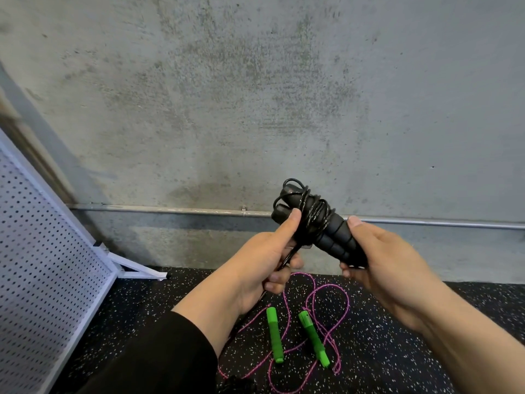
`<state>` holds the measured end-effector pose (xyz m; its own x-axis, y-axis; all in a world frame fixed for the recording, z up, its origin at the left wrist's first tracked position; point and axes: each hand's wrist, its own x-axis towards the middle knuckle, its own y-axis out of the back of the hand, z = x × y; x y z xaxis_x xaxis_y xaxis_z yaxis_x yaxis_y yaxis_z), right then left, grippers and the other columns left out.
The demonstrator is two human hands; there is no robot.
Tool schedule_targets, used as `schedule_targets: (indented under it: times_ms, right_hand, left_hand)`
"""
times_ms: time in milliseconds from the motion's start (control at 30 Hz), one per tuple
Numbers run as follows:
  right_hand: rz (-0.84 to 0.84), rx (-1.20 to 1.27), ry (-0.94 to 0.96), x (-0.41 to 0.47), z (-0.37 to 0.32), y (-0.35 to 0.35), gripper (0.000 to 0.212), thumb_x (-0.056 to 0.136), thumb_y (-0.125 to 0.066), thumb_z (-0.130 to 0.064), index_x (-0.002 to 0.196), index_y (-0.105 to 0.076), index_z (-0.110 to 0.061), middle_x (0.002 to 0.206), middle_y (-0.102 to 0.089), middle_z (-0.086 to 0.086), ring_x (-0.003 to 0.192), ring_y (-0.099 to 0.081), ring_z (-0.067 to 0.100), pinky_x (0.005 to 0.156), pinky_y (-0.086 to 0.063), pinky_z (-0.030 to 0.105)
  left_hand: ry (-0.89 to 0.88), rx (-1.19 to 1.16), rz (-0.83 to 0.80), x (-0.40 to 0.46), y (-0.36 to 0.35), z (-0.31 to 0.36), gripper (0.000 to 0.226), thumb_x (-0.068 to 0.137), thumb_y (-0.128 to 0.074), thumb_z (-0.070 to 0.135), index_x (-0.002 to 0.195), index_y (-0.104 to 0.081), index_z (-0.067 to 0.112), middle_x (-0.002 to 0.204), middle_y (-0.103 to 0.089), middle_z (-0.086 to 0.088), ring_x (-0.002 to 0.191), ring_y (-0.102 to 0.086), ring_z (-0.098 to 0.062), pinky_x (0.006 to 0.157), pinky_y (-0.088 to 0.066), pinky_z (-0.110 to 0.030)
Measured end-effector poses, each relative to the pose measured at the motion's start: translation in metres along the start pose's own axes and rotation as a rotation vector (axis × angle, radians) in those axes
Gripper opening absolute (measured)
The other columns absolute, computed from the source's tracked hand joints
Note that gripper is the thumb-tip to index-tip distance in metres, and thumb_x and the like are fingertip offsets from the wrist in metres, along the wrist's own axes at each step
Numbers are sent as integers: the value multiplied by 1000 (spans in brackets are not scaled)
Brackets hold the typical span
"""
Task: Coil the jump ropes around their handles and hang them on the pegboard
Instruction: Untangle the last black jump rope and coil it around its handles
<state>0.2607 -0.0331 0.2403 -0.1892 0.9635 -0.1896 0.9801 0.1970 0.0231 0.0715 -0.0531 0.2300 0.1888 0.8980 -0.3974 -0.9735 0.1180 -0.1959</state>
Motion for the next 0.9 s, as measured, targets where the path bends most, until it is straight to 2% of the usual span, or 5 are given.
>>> schedule_targets:
  times_ms: [300, 433, 600, 733, 900]
  right_hand:
    - [-1, -603, 256, -1, 0, -7, 25, 104, -46, -38, 126, -53, -46, 107, -67, -18, 79, -61, 3, 69, -44, 21]
    - [-114, -408, 87, -1, -1, 0, 33, 98, -59, -41, 131, -58, -39, 100, -69, 7, 70, -65, 15, 74, -57, 35]
    - [-347, -47, -177, -6, -4, 8, 48, 83, -69, -41, 128, -65, -25, 109, -73, 18, 72, -57, 20, 59, -48, 29]
    - [-191, -145, -58, -5, -3, 5, 49, 83, -74, -39, 130, -61, -35, 110, -72, 20, 72, -60, 17, 60, -49, 29]
    - [-24, -553, 215, 3, 6, 6, 74, 84, -81, -28, 144, -41, -44, 102, -72, -24, 90, -66, -6, 82, -51, 20]
  left_hand:
    - [-9, -130, 66, 5, -2, -4, 79, 75, -62, 81, 124, -69, 20, 71, -52, 4, 49, -22, -7, 39, -19, -20]
    - [-57, -75, 116, 3, 1, -3, 65, 80, -62, 77, 107, -73, 19, 71, -52, 3, 49, -22, -8, 43, -15, -21]
    - [-39, -22, 66, 0, -3, -5, 52, 83, -60, 75, 88, -68, 25, 71, -53, 3, 50, -22, -9, 45, -14, -23]
    - [-20, -57, 59, 2, -5, -3, 60, 81, -59, 79, 102, -74, 24, 73, -54, 1, 50, -23, -9, 46, -15, -24]
    - [-15, -38, 60, 2, -7, -3, 51, 83, -64, 71, 97, -66, 22, 74, -55, 2, 48, -28, -7, 44, -18, -22]
